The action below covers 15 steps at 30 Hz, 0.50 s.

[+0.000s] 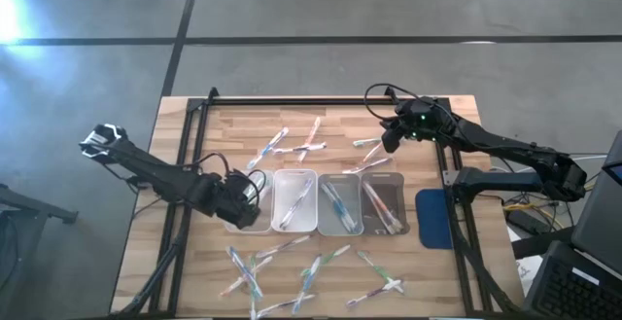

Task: Pick & Place Toothbrushes
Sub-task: Put the green toothbrush into the transparent bin

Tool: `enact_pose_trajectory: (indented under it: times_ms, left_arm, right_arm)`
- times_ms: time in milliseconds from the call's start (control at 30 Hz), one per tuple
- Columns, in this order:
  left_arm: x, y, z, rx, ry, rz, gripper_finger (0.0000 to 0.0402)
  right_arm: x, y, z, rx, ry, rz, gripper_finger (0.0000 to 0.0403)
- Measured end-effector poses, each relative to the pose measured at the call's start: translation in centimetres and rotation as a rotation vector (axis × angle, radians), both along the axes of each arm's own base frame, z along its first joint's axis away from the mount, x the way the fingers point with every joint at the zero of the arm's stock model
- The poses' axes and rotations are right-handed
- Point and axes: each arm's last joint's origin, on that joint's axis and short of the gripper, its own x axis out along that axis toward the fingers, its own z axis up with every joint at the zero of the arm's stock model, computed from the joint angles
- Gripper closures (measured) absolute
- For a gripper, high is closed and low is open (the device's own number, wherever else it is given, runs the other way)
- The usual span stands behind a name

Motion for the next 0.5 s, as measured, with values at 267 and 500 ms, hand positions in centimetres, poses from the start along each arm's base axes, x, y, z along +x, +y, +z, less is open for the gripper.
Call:
enact_pose_trajectory:
  times_ms: [267,500]
  left_arm:
    - [0.8,0.2,-0.2,-0.001,-0.041,-0.062,0.0401]
    - [0.5,1.0,-1.6,-0.021,0.016,-0.051,0.0401]
  right_arm:
    - [0.1,0.0,0.1,0.002,-0.019,-0.008,0.0316]
    - [0.1,0.0,0.1,0.002,-0.019,-0.008,0.0305]
